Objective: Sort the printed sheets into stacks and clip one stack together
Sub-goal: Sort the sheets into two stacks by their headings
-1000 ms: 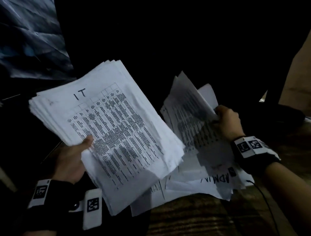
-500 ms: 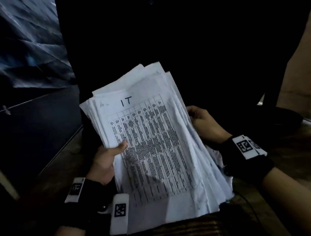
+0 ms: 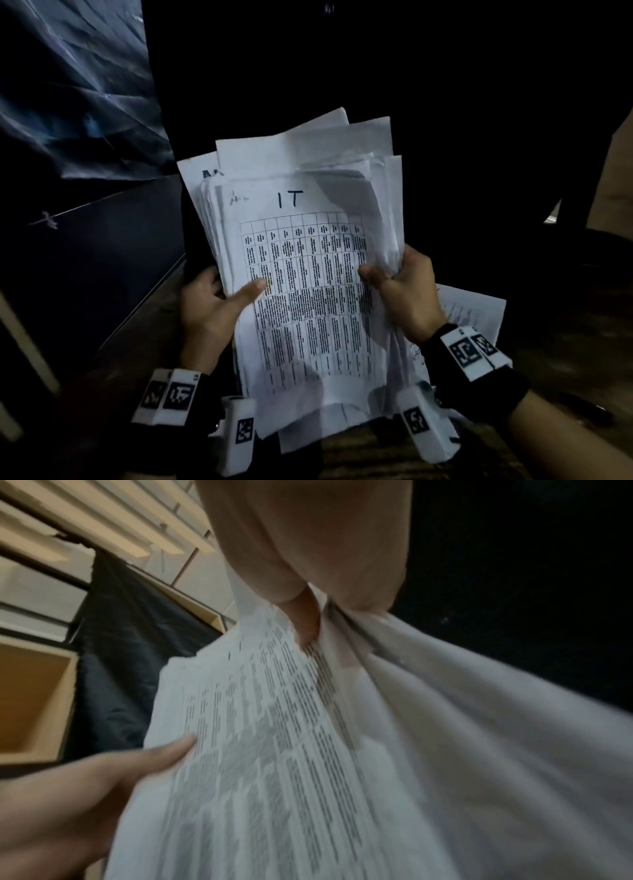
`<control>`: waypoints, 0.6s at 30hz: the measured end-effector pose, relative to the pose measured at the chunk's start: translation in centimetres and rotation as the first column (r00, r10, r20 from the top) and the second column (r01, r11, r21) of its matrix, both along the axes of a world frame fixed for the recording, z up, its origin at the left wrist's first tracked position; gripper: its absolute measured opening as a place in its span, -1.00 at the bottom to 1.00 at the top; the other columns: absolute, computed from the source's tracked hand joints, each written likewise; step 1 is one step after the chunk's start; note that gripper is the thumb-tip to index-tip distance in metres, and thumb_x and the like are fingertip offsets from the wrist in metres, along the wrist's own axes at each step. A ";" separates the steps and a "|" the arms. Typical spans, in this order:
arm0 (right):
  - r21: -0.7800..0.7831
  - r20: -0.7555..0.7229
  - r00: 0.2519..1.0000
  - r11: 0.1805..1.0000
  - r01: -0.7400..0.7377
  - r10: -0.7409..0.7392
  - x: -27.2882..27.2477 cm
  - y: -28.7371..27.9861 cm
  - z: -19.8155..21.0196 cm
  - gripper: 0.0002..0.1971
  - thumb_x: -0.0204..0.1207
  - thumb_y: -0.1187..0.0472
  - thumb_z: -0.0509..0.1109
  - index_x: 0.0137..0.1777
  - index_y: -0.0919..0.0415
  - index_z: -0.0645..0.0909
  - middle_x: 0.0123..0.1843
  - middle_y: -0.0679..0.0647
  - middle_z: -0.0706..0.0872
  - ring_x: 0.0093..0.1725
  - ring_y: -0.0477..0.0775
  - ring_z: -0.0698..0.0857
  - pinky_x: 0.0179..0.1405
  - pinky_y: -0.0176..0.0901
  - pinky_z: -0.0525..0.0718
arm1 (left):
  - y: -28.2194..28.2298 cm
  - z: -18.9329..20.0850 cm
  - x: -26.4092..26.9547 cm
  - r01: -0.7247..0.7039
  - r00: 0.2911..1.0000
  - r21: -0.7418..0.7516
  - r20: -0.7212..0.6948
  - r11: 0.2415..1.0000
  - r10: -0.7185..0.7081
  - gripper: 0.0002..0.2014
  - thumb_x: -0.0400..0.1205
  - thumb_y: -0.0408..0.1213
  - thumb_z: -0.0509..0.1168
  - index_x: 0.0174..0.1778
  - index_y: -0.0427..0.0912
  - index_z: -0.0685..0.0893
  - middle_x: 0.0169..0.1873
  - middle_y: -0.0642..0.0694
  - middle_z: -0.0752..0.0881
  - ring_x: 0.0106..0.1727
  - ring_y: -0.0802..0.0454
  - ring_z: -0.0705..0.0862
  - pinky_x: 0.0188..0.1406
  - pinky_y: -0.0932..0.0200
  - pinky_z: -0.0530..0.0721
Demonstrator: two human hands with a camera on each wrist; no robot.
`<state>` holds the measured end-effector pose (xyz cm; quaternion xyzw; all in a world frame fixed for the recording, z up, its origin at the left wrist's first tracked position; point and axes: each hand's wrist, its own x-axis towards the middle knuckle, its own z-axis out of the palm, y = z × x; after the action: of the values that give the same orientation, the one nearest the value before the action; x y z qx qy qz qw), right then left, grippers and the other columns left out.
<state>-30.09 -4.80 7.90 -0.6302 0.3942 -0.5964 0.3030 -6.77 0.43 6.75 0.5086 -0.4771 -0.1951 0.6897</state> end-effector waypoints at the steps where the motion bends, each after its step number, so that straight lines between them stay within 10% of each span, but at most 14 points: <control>1: -0.033 -0.009 1.000 0.999 -0.001 0.001 0.3 0.2 0.1 -0.82 0.44 0.36 0.49 0.00 0.27 0.61 -0.23 0.03 0.73 -0.32 -0.23 0.72 -0.42 -0.51 0.63 | 0.1 0.5 0.0 0.004 1.000 0.009 0.015 1.000 -0.004 -0.66 0.34 -0.39 0.56 0.01 -0.11 0.71 -0.25 0.11 0.82 -0.19 0.33 0.77 -0.36 0.47 0.68; 4: -0.112 -0.019 1.000 0.994 0.007 -0.009 1.2 0.0 1.2 -0.78 0.45 0.29 0.49 0.06 0.27 0.59 -0.20 -0.06 0.73 -0.27 -0.32 0.72 -0.32 -0.53 0.66 | -0.1 2.2 -0.1 0.011 1.000 -0.064 -0.008 0.998 -0.011 -0.74 0.36 -0.34 0.56 -0.07 -0.09 0.73 -0.30 0.17 0.79 -0.21 0.38 0.76 -0.30 0.46 0.70; 12: 0.022 0.015 0.993 0.992 -0.121 0.121 0.8 -0.1 -1.0 -0.33 0.32 0.15 0.62 0.37 0.15 0.37 0.14 -0.01 0.72 0.02 -0.12 0.78 -0.01 -0.14 0.80 | -0.7 -1.6 0.3 0.057 0.985 0.057 -0.167 0.997 -0.047 -0.10 0.04 -0.19 0.67 0.34 -0.30 0.57 0.18 -0.22 0.75 0.20 -0.18 0.73 0.22 -0.14 0.71; 18: -0.034 -0.088 0.994 0.997 -0.073 0.070 1.5 0.1 -1.2 -0.65 0.59 0.26 0.33 0.35 0.19 0.40 0.15 -0.07 0.67 0.13 -0.18 0.67 0.23 -0.08 0.68 | -0.6 -0.7 -0.3 0.032 0.989 -0.037 -0.145 0.999 -0.037 -0.60 0.38 -0.51 0.52 0.14 -0.32 0.69 -0.32 0.11 0.83 -0.25 0.27 0.80 -0.25 0.42 0.73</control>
<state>-28.61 -4.70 6.73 -0.6747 0.3729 -0.5645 0.2952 -7.09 -0.15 6.01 0.4726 -0.4374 -0.2356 0.7279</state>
